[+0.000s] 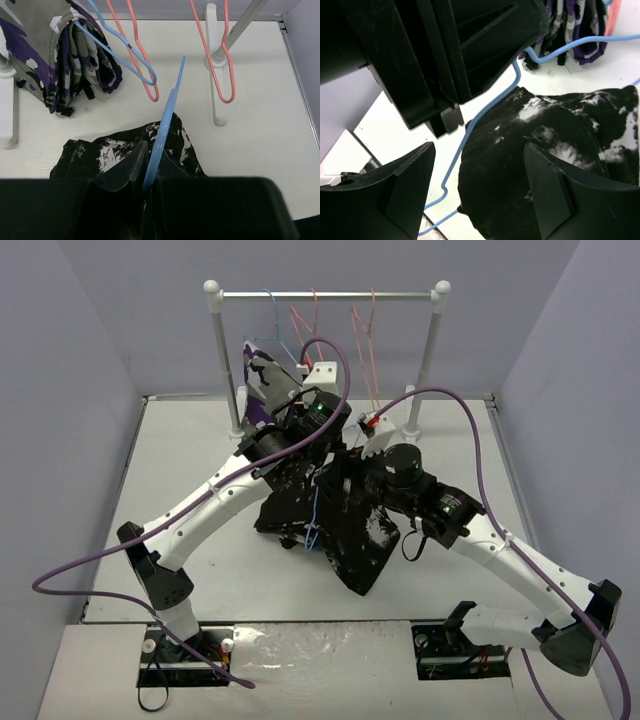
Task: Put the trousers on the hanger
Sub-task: Place the hanger at the clothesline.
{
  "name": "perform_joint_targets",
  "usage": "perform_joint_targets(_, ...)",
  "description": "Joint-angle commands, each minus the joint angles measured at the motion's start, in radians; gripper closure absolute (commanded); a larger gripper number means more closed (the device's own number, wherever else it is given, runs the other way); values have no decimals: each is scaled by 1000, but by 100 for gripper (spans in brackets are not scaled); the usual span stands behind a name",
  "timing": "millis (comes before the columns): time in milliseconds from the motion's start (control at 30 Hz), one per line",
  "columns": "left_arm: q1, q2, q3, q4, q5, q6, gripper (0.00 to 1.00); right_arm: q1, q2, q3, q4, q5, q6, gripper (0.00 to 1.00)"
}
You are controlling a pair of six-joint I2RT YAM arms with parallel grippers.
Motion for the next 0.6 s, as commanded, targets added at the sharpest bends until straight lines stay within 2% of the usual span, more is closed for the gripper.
perform_joint_targets(0, 8, -103, 17, 150, -13, 40, 100, 18, 37, 18, 138, -1, -19, 33)
perform_joint_targets(167, 8, -133, 28, 126, -21, 118, 100, 25, 43, 32, 127, 2, -19, 34)
perform_joint_targets(333, 8, -207, 68, 26, -57, 211, 100, 23, -53, 40, 22, 31, -5, 32)
perform_joint_targets(567, 8, -355, 77, -92, -31, 292, 100, 22, -208, 107, -133, 96, 6, 29)
